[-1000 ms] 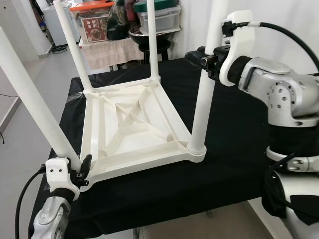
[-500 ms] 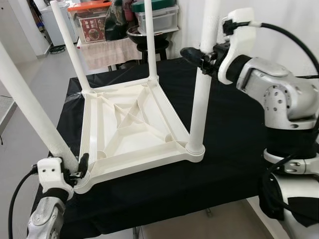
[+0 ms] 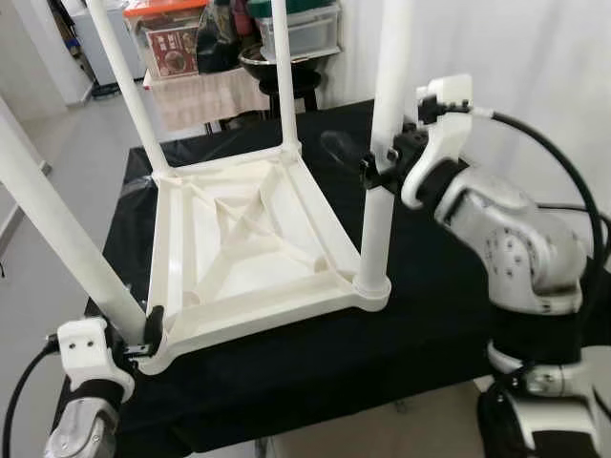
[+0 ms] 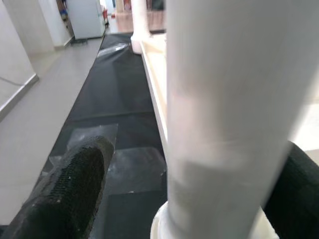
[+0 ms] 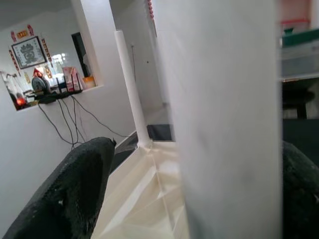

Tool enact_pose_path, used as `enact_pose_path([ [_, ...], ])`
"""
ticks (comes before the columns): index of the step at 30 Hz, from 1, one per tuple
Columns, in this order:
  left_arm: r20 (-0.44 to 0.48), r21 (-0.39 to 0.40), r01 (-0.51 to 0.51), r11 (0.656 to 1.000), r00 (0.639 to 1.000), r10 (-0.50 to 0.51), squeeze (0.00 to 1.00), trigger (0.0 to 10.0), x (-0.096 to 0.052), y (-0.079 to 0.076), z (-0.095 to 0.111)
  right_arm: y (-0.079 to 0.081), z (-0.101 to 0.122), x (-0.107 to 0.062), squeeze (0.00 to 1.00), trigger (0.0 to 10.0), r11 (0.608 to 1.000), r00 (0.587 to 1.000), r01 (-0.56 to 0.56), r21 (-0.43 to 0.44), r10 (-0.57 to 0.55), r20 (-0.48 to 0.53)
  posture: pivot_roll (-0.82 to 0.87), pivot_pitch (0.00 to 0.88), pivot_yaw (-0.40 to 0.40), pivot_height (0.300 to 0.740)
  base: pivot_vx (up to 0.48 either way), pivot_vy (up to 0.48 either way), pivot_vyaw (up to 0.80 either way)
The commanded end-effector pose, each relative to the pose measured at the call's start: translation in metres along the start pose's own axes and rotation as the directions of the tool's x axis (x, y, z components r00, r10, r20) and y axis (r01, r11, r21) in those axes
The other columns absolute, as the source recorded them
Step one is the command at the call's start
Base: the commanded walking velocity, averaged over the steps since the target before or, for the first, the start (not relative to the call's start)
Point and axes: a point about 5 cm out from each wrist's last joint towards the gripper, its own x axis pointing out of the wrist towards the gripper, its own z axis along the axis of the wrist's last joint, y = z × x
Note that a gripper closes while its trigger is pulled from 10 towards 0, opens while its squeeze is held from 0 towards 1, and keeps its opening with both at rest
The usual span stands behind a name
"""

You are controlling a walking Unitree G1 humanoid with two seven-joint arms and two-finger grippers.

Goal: Building children table

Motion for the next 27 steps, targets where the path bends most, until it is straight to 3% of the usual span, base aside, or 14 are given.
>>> enact_pose_path([
  [1, -0.002, -0.008, 0.001, 1.000, 1.000, -0.001, 1.00, 10.0, -0.007, -0.002, 0.004, 0.004, -0.019, -0.009, 1.00, 10.0, 0.999, 1.000, -0.005, 0.039, 0.006, -0.023, -0.09, 0.069, 0.121, 0.740, 0.000, 0.000, 0.00],
  [3, 0.007, -0.007, 0.015, 1.000, 1.000, -0.015, 1.00, 10.0, -0.013, -0.008, 0.011, 0.008, -0.048, -0.022, 0.95, 10.0, 0.997, 0.997, -0.004, 0.072, 0.010, -0.081, -0.08, 0.073, 0.125, 0.740, 0.000, 0.000, 0.00],
  [5, 0.010, -0.006, 0.020, 1.000, 1.000, -0.020, 1.00, 10.0, -0.015, -0.011, 0.013, 0.011, -0.058, -0.027, 0.95, 10.0, 0.997, 0.995, -0.012, 0.076, 0.020, -0.095, -0.08, 0.076, 0.126, 0.740, 0.000, 0.000, 0.00],
  [6, 0.014, -0.001, 0.026, 1.000, 1.000, -0.026, 1.00, 10.0, -0.018, -0.013, 0.016, 0.015, -0.068, -0.033, 0.26, 10.0, 0.995, 0.993, -0.024, 0.101, 0.035, -0.109, -0.08, 0.078, 0.127, 0.740, 0.000, 0.000, 0.00],
  [7, 0.017, 0.001, 0.029, 1.000, 0.999, -0.029, 1.00, 10.0, -0.020, -0.015, 0.019, 0.019, -0.079, -0.038, 0.00, 10.0, 0.994, 0.990, -0.028, 0.109, 0.043, -0.133, -0.08, 0.077, 0.129, 0.740, 0.000, 0.000, 0.00],
  [16, 0.027, -0.002, 0.066, 0.998, 0.997, -0.066, 1.00, 10.0, -0.035, -0.029, 0.031, 0.048, -0.123, -0.064, 0.00, 10.0, 0.989, 0.972, -0.031, 0.141, 0.063, -0.227, -0.08, 0.088, 0.135, 0.740, 0.000, 0.000, 0.00],
  [17, 0.022, 0.004, 0.083, 0.997, 0.996, -0.083, 0.09, 10.0, -0.037, -0.032, 0.031, 0.049, -0.125, -0.064, 0.00, 10.0, 0.990, 0.971, -0.026, 0.137, 0.058, -0.231, -0.08, 0.088, 0.136, 0.740, 0.000, 0.000, 0.00],
  [18, 0.016, 0.015, 0.101, 0.995, 0.995, -0.101, 0.00, 10.0, -0.038, -0.035, 0.032, 0.049, -0.125, -0.065, 0.00, 10.0, 0.990, 0.972, -0.023, 0.138, 0.055, -0.229, -0.08, 0.089, 0.139, 0.740, 0.000, 0.000, 0.00],
  [27, 0.016, 0.047, 0.152, 0.987, 0.988, -0.153, 0.00, 10.0, -0.032, -0.044, 0.037, 0.049, -0.127, -0.064, 0.00, 10.0, 0.984, 0.976, -0.019, 0.177, 0.057, -0.209, -0.07, 0.106, 0.144, 0.740, 0.000, 0.000, 0.00],
])
